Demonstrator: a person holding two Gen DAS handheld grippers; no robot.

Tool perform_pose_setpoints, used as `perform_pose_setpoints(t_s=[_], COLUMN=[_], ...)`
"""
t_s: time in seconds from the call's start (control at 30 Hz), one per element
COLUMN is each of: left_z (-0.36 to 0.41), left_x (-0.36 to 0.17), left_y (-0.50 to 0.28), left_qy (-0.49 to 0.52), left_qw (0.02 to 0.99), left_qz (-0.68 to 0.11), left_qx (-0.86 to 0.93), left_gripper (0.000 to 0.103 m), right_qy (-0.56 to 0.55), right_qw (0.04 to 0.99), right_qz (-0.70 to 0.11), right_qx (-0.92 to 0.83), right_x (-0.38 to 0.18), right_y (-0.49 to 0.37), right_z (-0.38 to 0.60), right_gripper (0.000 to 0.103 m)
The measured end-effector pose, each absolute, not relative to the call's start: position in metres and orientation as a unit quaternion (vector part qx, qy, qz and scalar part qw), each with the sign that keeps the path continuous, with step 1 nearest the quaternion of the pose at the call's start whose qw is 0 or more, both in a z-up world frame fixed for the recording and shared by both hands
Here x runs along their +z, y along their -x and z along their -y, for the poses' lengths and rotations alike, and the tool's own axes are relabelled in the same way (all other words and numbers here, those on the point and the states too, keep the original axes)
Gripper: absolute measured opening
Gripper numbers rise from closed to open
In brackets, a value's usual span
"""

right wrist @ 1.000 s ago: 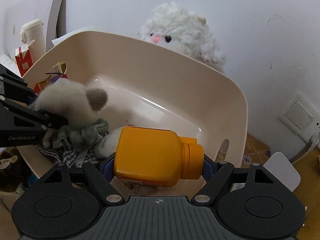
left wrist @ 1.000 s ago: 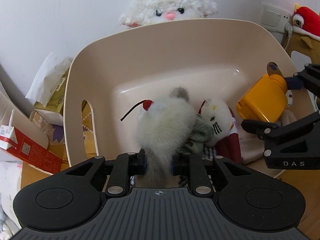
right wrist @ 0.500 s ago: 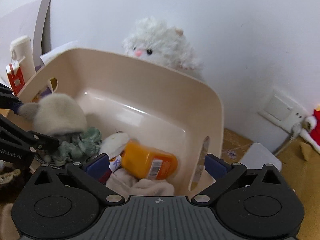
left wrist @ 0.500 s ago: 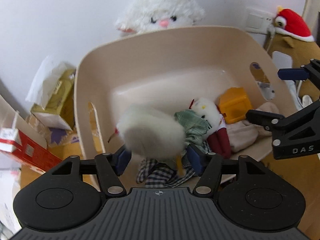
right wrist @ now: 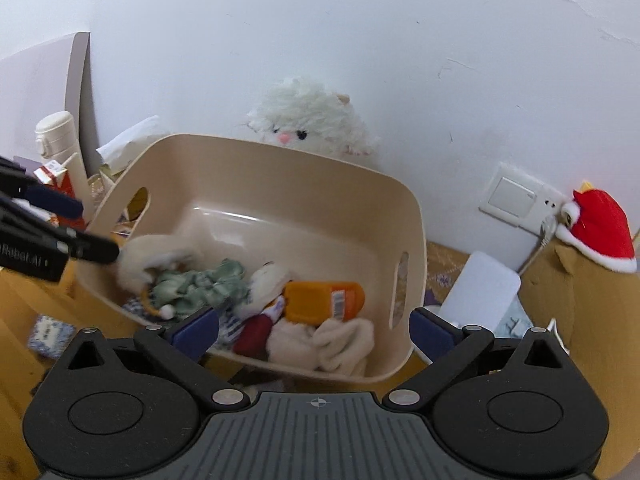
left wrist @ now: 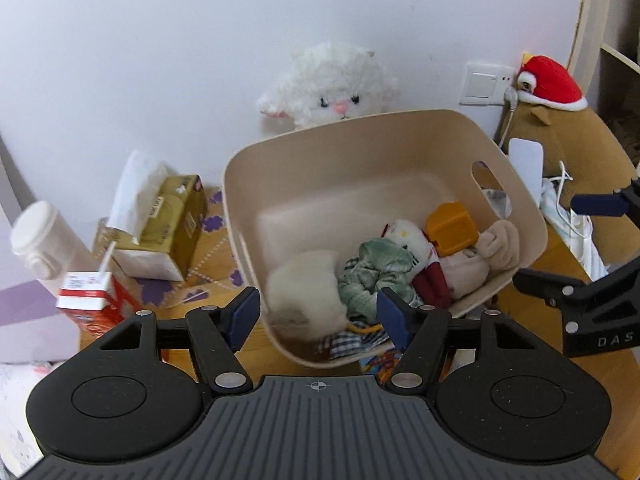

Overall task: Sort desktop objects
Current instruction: 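Move both open tools back toward the remaining items on the table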

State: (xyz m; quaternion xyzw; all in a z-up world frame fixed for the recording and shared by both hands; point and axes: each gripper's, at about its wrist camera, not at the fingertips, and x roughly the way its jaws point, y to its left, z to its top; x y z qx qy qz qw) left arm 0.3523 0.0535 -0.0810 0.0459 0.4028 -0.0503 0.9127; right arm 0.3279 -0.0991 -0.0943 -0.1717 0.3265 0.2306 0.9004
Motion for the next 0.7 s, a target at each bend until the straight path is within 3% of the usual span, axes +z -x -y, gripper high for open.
perform_pose_setpoints(t_s=[0.5,0.7], left_z=[-0.108,-0.122], left_x=[-0.124,-0.145], left_y=[-0.296,-0.287], left_qy=[-0.096,-0.098], left_qw=[0.888,0.872], left_qz=[-0.445,-0.471], left_qx=[-0.064,-0.090], left_gripper=[0.066,0.066], right_qy=[0.169,0.116], right_qw=[0.886,0.880], right_qz=[-0.357,-0.386], right_qx=[0.241,0.253], right_x=[-0.109,-0.126], right_y=[-0.247,-0.231], right_z=[0.073,0.075], right_gripper=[0.103,0.103])
